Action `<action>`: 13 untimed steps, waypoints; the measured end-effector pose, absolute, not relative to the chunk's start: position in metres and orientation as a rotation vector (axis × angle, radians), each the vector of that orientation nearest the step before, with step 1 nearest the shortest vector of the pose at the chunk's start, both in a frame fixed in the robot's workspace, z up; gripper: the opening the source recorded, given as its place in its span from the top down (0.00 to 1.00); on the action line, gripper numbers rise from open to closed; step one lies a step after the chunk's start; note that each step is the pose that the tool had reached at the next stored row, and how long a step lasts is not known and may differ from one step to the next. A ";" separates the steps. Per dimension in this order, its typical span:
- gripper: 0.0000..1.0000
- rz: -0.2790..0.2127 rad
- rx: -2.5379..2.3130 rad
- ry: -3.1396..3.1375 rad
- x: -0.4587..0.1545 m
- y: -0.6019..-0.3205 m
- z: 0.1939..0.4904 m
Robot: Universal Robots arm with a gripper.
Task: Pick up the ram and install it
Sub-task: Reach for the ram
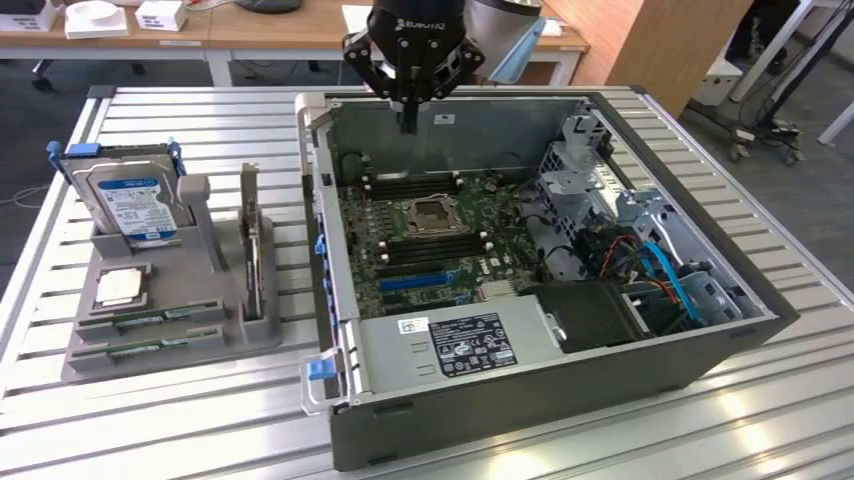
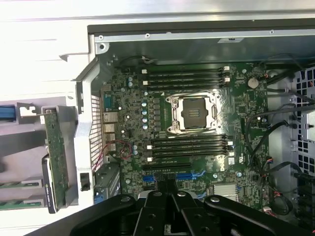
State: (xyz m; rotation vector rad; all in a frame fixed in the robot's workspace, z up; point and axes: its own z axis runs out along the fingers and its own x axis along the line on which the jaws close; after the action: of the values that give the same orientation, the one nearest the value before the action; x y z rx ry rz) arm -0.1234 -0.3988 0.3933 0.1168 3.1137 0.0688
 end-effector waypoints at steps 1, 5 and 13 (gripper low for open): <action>0.90 0.069 0.117 3.114 -0.124 -0.399 0.393; 0.90 0.069 0.117 3.114 -0.134 -0.399 0.393; 0.90 0.069 0.117 3.114 -0.151 -0.399 0.393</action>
State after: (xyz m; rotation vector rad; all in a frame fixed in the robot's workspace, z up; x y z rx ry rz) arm -0.1506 -0.3989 0.3930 0.1166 3.1137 0.0688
